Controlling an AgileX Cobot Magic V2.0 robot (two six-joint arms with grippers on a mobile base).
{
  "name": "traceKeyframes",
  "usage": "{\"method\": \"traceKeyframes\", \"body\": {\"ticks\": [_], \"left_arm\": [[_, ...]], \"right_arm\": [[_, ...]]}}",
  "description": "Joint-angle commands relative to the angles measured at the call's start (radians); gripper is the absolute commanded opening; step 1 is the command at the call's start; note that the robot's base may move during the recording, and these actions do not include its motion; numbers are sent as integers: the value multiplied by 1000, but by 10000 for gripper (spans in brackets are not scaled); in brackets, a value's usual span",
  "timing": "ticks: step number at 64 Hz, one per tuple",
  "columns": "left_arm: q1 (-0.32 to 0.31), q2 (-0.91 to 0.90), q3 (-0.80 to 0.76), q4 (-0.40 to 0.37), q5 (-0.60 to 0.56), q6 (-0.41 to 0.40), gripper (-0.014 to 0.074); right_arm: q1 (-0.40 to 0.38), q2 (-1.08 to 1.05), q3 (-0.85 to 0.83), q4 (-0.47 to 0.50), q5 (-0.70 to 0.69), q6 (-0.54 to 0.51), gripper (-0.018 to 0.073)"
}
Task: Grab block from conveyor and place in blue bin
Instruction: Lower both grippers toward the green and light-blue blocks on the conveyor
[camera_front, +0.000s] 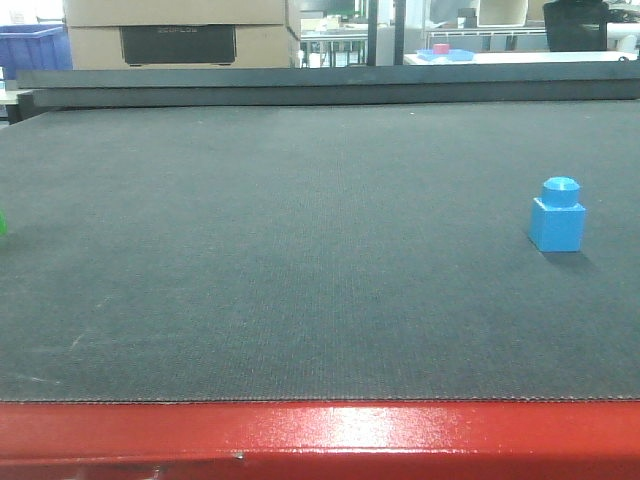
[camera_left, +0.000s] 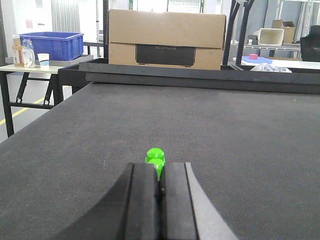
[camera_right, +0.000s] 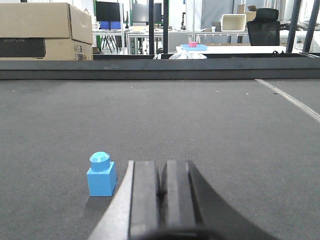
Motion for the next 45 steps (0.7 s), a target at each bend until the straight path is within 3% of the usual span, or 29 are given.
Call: {"method": "traceKeyframes", "body": {"ticks": [1, 30, 45], "left_arm": [[3, -4, -3, 1, -13, -9, -111], [3, -4, -3, 1, -13, -9, -111], [2, -4, -3, -1, -67, -9, -111]], "right_arm": [[1, -3, 2, 2, -19, -3, -162], [1, -3, 2, 2, -19, -3, -162], [0, -3, 2, 2, -27, -3, -162]]}}
